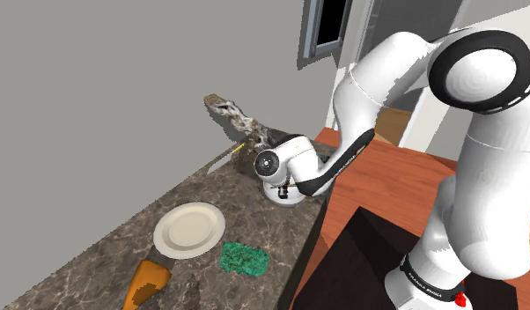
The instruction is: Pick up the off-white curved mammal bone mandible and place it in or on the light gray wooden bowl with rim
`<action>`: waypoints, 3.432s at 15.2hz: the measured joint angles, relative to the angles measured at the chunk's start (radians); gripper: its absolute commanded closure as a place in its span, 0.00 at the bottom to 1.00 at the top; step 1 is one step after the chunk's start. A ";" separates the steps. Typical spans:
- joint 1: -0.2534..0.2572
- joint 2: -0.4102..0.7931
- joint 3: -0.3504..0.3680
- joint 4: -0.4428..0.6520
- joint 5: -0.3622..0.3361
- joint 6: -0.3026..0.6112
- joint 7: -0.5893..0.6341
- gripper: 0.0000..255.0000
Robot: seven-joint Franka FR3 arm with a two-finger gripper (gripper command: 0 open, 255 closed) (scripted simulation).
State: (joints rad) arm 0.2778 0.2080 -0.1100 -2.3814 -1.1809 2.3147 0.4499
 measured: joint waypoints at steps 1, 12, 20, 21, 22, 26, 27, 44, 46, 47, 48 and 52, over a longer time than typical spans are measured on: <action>0.018 -0.002 -0.004 -0.008 -0.092 -0.023 0.091 0.00; -0.002 0.145 -0.044 0.025 -0.250 0.019 0.227 0.00; 0.000 0.155 -0.041 0.028 -0.249 0.021 0.230 1.00; 0.000 0.155 -0.041 0.028 -0.249 0.021 0.230 1.00; 0.000 0.155 -0.041 0.028 -0.249 0.021 0.229 1.00; 0.000 0.134 -0.040 0.015 -0.240 0.018 0.214 1.00; 0.000 0.124 -0.039 0.009 -0.235 0.018 0.205 1.00; 0.001 -0.107 -0.032 -0.042 -0.106 -0.053 -0.012 1.00; 0.001 -0.134 -0.031 -0.046 -0.091 -0.062 -0.039 1.00; 0.001 -0.149 -0.030 -0.049 -0.083 -0.069 -0.052 1.00; 0.003 -0.161 -0.029 -0.051 -0.075 -0.074 -0.063 1.00; 0.012 -0.191 -0.020 -0.044 -0.041 -0.100 -0.101 1.00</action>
State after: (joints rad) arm 0.2894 0.0167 -0.1298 -2.4256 -1.2219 2.2146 0.3491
